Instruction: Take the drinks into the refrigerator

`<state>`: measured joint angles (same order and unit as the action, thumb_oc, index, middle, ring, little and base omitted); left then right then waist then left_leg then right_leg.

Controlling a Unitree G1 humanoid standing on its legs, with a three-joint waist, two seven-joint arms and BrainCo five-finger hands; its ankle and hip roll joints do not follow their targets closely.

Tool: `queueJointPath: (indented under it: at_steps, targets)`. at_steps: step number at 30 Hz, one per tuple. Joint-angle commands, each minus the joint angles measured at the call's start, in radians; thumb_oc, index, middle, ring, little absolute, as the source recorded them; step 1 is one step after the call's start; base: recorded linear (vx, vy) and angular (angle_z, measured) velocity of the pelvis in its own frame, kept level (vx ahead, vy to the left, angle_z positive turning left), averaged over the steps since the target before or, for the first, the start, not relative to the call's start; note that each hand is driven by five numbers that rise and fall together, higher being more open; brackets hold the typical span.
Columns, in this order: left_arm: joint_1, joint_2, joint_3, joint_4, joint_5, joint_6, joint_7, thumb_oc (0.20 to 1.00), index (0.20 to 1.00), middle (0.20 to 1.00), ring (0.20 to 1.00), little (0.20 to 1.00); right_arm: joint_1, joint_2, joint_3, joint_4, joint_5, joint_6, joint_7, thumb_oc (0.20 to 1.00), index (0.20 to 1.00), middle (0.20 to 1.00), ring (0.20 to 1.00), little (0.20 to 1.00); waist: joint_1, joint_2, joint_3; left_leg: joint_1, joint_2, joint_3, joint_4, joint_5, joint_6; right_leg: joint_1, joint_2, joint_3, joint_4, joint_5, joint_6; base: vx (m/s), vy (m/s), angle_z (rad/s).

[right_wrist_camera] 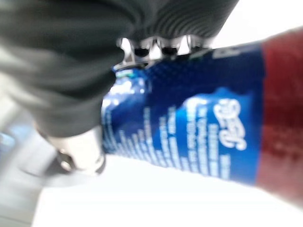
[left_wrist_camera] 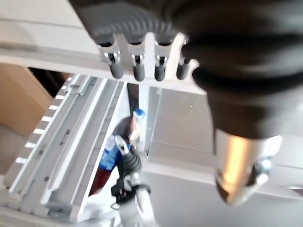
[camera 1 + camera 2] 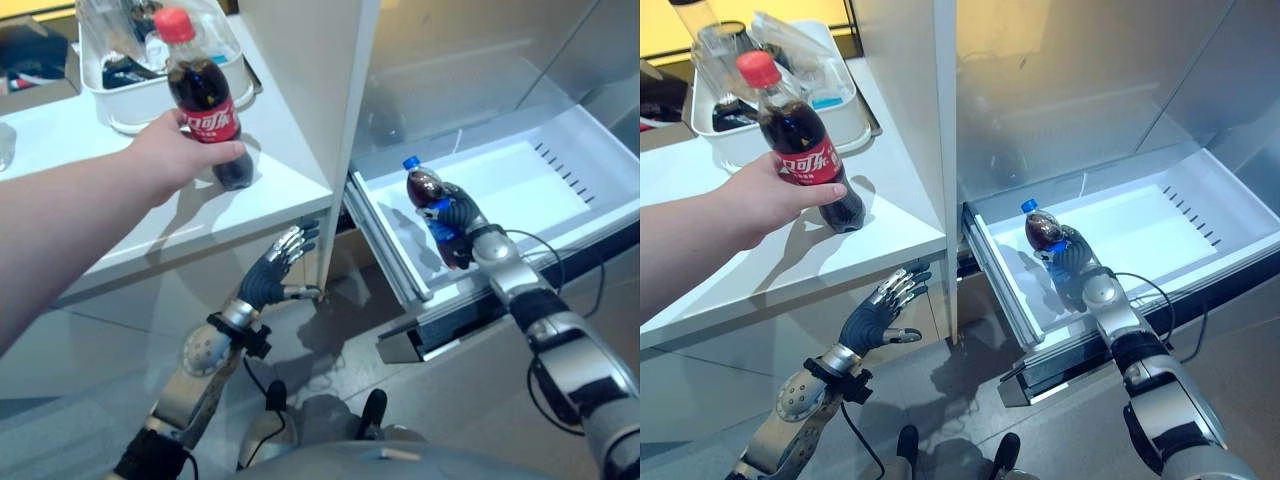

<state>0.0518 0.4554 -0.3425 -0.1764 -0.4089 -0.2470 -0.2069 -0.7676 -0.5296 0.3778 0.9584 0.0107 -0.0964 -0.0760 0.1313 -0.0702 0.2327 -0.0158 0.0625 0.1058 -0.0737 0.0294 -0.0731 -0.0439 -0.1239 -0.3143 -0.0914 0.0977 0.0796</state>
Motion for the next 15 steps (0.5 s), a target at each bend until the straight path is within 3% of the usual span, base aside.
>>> queueJointPath:
  at_steps: [1, 7, 10, 15]
  targets:
    - [-0.048, 0.011, -0.028, -0.121, -0.028, -0.042, 0.021, 1.000, 1.000, 1.000, 1.000, 1.000, -0.224, -0.047, 0.095, 0.084, -0.143, -0.036, -0.039, 0.200, 0.200, 0.200, 0.200, 0.200, 0.018, -0.018, 0.006, -0.059, -0.058, -0.037, -0.014, -0.010, 0.056, -0.008, -0.020, -0.029, 0.027, 0.022, 0.056, -0.01, 0.008, 0.05]
    - [-0.100, 0.006, -0.040, -0.152, -0.022, -0.050, 0.042, 1.000, 1.000, 1.000, 1.000, 1.000, -0.259, 0.008, 0.205, 0.259, -0.360, -0.006, -0.027, 0.200, 0.200, 0.200, 0.200, 0.200, 0.042, -0.006, 0.037, -0.101, -0.064, -0.061, -0.014, 0.006, 0.054, -0.036, -0.027, -0.051, 0.033, 0.024, 0.055, -0.02, 0.003, 0.12]
    - [-0.141, -0.001, -0.049, -0.149, 0.006, -0.052, 0.054, 1.000, 1.000, 1.000, 1.000, 1.000, -0.214, 0.078, 0.263, 0.350, -0.529, 0.026, -0.006, 0.200, 0.200, 0.200, 0.200, 0.200, 0.061, 0.008, 0.053, -0.124, -0.069, -0.080, -0.014, 0.014, 0.053, -0.046, -0.035, -0.072, 0.033, 0.022, 0.056, 0.00, 0.003, 0.19]
    - [-0.152, -0.016, -0.036, -0.129, 0.022, -0.046, 0.065, 1.000, 1.000, 1.000, 1.000, 1.000, -0.167, 0.198, 0.279, 0.374, -0.616, 0.053, 0.023, 0.200, 0.200, 0.200, 0.200, 0.200, 0.078, 0.030, 0.076, -0.147, -0.076, -0.099, -0.014, 0.023, 0.052, -0.059, -0.043, -0.086, 0.031, 0.023, 0.055, -0.01, 0.004, 0.05]
